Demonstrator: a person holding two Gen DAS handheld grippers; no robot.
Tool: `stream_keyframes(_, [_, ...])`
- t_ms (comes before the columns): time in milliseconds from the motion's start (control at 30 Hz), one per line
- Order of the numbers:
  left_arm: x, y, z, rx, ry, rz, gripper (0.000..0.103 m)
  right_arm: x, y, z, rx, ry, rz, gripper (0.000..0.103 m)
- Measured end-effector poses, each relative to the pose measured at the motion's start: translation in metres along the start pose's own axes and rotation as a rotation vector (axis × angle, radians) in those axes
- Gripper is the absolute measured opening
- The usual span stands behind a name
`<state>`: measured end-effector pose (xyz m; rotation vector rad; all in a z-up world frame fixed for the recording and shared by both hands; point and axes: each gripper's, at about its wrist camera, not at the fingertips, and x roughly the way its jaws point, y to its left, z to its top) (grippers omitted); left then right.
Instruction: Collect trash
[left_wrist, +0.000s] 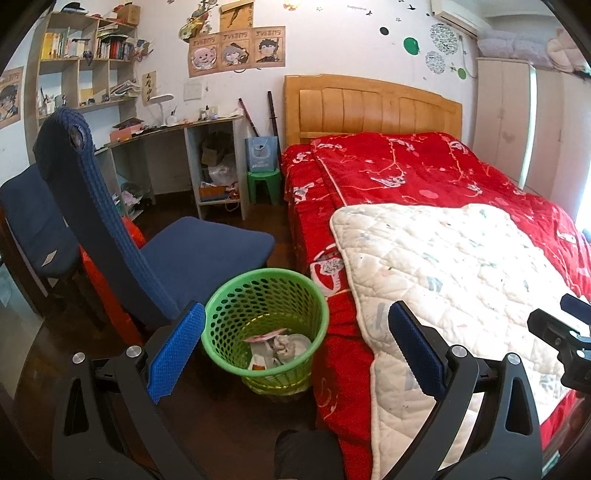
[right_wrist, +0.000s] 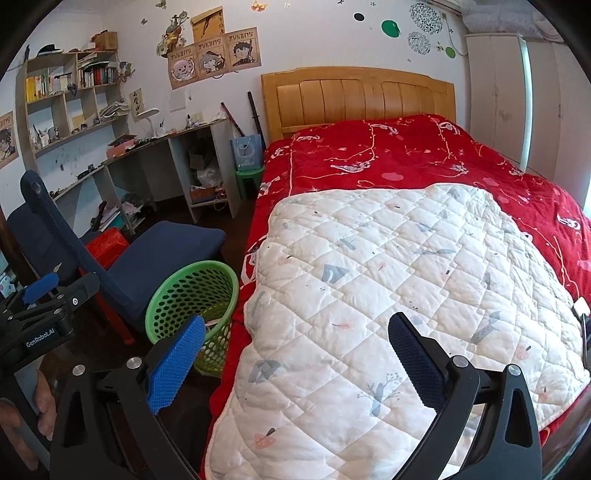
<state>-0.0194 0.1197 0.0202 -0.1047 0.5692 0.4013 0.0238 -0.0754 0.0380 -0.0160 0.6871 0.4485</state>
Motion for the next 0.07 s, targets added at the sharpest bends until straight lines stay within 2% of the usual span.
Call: stream_keyframes(67, [0.0002, -0.0009, 0.0011, 0.002, -0.003, -0.001, 0.098, -0.0002, -0.0017, 0.0002, 0.002, 0.0, -0.002, 0.096])
